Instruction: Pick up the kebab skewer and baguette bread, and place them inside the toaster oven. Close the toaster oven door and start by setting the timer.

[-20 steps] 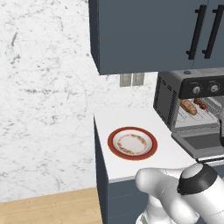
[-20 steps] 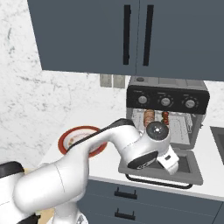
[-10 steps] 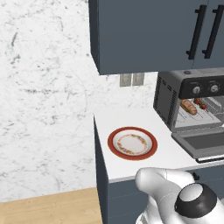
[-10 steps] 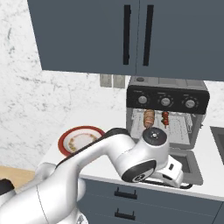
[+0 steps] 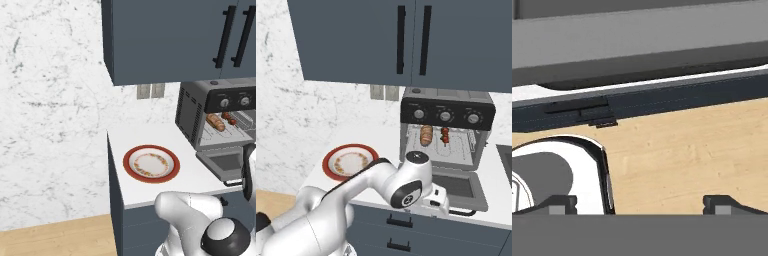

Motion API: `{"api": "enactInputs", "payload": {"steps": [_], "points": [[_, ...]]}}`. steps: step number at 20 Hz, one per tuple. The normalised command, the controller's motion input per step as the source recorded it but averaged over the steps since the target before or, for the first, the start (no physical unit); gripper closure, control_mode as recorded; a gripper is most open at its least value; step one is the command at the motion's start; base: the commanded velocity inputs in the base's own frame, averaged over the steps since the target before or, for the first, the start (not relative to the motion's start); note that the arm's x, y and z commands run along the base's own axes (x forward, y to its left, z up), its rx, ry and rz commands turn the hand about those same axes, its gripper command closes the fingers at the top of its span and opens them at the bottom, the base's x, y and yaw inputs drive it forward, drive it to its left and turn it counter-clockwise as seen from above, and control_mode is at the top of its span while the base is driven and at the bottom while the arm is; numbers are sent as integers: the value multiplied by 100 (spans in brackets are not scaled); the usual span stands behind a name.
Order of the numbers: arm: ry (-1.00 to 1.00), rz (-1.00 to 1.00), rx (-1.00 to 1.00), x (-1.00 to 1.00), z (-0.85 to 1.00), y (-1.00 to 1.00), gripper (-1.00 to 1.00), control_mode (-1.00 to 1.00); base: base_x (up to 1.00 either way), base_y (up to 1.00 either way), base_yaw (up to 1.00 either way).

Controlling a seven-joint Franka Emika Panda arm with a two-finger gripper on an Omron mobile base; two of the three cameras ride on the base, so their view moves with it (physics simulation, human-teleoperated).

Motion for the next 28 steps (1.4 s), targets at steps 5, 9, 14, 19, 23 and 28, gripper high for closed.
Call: {"api": "enactInputs", "payload": {"steps": [5, 9, 14, 19, 23, 28], "points": [[32, 6, 0, 0, -54, 0, -100, -100, 0, 0, 0], [19, 0, 1, 33, -20, -1, -100, -100, 0, 0, 0], [2, 0, 7, 35, -4, -1, -100, -100, 0, 0, 0], [0, 0, 13, 10, -21, -2, -100, -100, 0, 0, 0], [-4, 0, 14, 4, -19, -2, -100, -100, 0, 0, 0], [-13, 0, 6, 23, -2, 0, -100, -100, 0, 0, 0]]}}
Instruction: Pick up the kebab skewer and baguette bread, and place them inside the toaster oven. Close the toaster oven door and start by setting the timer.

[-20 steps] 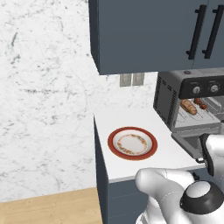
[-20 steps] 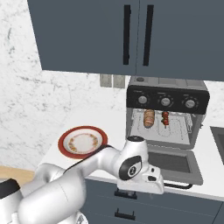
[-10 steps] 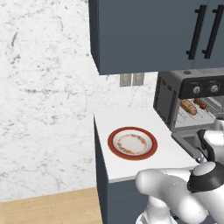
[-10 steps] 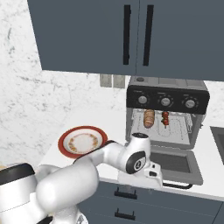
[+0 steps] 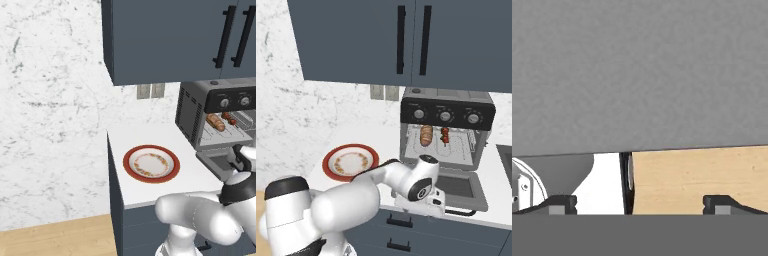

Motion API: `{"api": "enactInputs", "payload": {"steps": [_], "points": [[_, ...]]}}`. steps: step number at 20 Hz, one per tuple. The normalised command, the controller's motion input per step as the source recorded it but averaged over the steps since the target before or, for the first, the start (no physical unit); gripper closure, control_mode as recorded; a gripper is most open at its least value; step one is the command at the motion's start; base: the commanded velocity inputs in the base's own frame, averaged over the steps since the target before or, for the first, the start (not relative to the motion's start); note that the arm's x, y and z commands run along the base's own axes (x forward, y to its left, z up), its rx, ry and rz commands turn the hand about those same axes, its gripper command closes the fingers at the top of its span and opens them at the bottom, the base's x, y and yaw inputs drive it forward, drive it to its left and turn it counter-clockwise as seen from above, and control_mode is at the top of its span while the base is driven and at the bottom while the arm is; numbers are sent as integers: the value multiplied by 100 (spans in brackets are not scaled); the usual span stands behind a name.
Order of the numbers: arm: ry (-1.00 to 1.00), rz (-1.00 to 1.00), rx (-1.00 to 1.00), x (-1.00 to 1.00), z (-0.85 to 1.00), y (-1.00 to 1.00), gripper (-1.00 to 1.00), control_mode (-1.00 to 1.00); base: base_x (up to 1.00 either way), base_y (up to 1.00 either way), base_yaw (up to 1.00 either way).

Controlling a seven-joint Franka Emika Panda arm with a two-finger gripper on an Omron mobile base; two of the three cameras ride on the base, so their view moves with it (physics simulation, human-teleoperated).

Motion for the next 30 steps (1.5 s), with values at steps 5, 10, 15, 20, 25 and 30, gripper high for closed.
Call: {"api": "enactInputs", "payload": {"steps": [5, 10, 15, 20, 25, 30], "points": [[-21, 0, 0, 42, -26, 0, -100, -100, 0, 0, 0], [-25, 0, 0, 28, -25, 1, -100, -100, 0, 0, 0], [-15, 0, 0, 33, -18, 0, -100, -100, 0, 0, 0], [-10, 0, 0, 64, 1, 0, -100, -100, 0, 0, 0], [-17, 0, 0, 65, 14, 9, -100, -100, 0, 0, 0], [-22, -1, 0, 70, 27, 26, -100, -100, 0, 0, 0]]}}
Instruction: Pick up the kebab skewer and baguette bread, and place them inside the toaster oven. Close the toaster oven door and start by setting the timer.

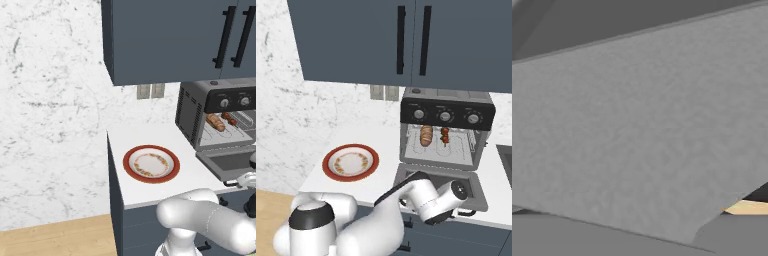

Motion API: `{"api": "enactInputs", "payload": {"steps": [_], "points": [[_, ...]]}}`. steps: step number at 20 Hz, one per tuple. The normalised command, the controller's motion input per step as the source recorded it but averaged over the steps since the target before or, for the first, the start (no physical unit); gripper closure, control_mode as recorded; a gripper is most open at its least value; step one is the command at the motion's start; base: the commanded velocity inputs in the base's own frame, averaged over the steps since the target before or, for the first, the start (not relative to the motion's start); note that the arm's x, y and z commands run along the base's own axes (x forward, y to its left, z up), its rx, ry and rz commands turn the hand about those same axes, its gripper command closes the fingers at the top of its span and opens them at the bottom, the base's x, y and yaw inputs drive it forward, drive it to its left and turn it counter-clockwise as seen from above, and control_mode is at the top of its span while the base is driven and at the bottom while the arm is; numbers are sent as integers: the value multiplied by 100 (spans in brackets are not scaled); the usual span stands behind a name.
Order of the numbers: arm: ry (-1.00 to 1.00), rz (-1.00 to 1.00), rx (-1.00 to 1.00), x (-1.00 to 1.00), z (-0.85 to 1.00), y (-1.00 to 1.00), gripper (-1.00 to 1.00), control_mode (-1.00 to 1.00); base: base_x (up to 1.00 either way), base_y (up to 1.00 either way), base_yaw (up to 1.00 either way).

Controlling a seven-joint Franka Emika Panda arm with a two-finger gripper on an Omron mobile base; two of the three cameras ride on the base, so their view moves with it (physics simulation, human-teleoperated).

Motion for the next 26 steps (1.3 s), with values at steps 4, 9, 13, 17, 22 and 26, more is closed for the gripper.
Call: {"api": "enactInputs", "payload": {"steps": [4, 9, 13, 17, 22, 26], "points": [[-28, -6, -5, 74, 25, 49, -100, -100, 0, 0, 0], [-29, -10, -13, 82, 20, 77, -100, -100, 0, 0, 0], [-29, -14, -17, 92, 5, 96, -100, -100, 0, 0, 0], [-29, -16, -19, 95, 3, 100, -100, -100, 0, 0, 0], [-23, -16, -21, 98, 39, 87, -100, -100, 0, 0, 0], [-14, -14, -22, 80, 85, 70, -100, -100, 0, 0, 0]]}}
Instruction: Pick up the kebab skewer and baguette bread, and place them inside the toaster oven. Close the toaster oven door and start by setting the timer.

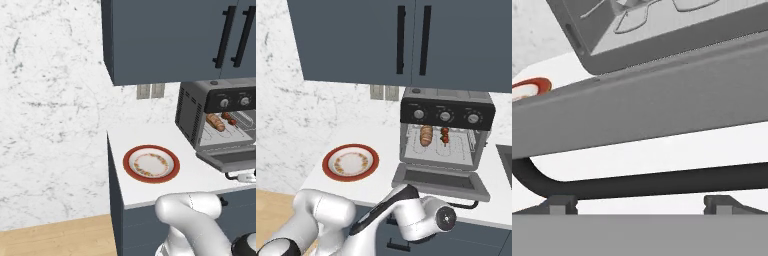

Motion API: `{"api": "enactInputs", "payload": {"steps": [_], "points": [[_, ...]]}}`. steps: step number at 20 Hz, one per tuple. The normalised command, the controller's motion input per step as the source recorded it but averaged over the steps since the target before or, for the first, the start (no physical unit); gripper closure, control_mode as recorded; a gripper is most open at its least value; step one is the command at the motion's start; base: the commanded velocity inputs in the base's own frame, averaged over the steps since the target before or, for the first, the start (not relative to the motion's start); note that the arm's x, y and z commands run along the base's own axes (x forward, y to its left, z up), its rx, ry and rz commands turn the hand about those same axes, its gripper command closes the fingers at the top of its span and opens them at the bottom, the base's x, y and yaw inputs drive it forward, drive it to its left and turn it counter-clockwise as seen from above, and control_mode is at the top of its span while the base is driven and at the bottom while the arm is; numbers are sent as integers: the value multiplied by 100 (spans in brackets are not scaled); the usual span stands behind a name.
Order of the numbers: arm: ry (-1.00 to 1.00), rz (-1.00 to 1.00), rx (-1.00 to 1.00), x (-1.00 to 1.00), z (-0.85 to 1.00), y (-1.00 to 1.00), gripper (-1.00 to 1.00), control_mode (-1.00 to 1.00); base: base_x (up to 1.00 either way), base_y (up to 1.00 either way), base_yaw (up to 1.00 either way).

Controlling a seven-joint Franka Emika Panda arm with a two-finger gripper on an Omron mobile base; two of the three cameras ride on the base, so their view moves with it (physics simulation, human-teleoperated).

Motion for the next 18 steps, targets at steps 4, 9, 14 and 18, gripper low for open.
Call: {"api": "enactInputs", "payload": {"steps": [4, 9, 14, 18], "points": [[-10, -13, -20, 80, 79, 68, -100, -100, 0, 0, 0], [-3, -9, -15, 82, 58, 66, -100, -100, 0, 0, 0], [0, -2, -8, 68, 52, 13, -100, -100, 0, 0, 0], [0, 0, -7, 65, 39, 1, -100, -100, 0, 0, 0]]}}
